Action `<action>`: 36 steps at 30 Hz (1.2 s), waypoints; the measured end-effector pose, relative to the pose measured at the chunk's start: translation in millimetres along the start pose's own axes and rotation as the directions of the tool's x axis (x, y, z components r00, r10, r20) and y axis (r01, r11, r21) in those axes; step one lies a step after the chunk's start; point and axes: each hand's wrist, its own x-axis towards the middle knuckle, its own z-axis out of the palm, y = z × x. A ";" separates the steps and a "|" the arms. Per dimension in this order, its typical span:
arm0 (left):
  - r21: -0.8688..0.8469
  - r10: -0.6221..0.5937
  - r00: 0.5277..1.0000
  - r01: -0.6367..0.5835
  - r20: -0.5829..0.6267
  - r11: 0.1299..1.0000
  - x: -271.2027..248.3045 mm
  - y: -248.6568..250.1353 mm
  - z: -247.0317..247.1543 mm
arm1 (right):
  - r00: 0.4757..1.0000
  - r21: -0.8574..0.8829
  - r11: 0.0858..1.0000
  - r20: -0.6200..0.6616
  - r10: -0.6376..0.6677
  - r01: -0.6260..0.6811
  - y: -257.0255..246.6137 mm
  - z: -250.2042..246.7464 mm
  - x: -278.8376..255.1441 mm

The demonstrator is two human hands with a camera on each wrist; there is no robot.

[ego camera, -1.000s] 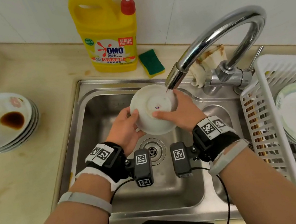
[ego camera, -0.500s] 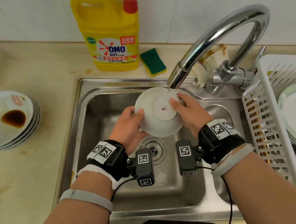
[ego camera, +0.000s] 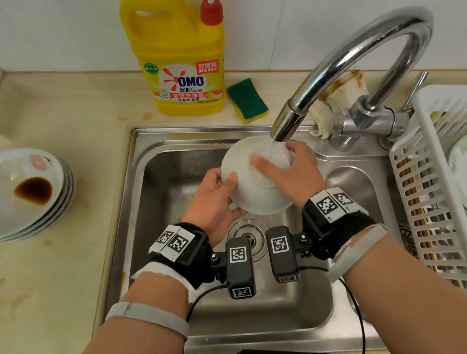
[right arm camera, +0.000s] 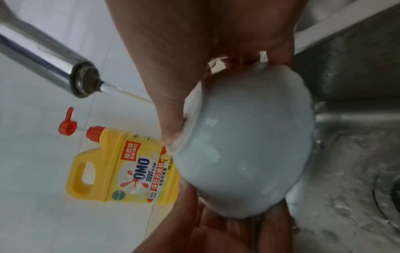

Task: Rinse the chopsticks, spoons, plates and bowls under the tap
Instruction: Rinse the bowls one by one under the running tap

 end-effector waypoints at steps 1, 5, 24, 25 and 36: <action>0.007 0.000 1.000 0.000 0.002 1.000 -0.2 0.4 -0.3 | 1.000 0.013 1.000 -0.012 0.008 -0.008 -0.2 1.5 2.2; 0.016 -0.015 1.000 0.015 -0.013 1.000 0.7 3.2 -5.1 | 0.999 0.095 0.995 0.007 0.041 -0.041 2.7 2.2 5.2; 0.000 -0.045 0.998 0.045 0.037 0.999 -3.3 10.4 -7.1 | 0.998 0.034 0.997 0.020 0.066 -0.067 -12.9 2.9 -3.8; 0.001 -0.047 0.998 0.047 0.046 0.999 -4.3 12.5 -9.0 | 0.996 0.081 0.993 0.020 0.081 -0.083 -14.3 2.9 -2.7; -0.005 0.019 0.999 -0.018 0.030 1.000 -16.3 25.5 -6.3 | 0.981 0.104 0.988 0.166 0.097 -0.115 -33.6 8.8 7.9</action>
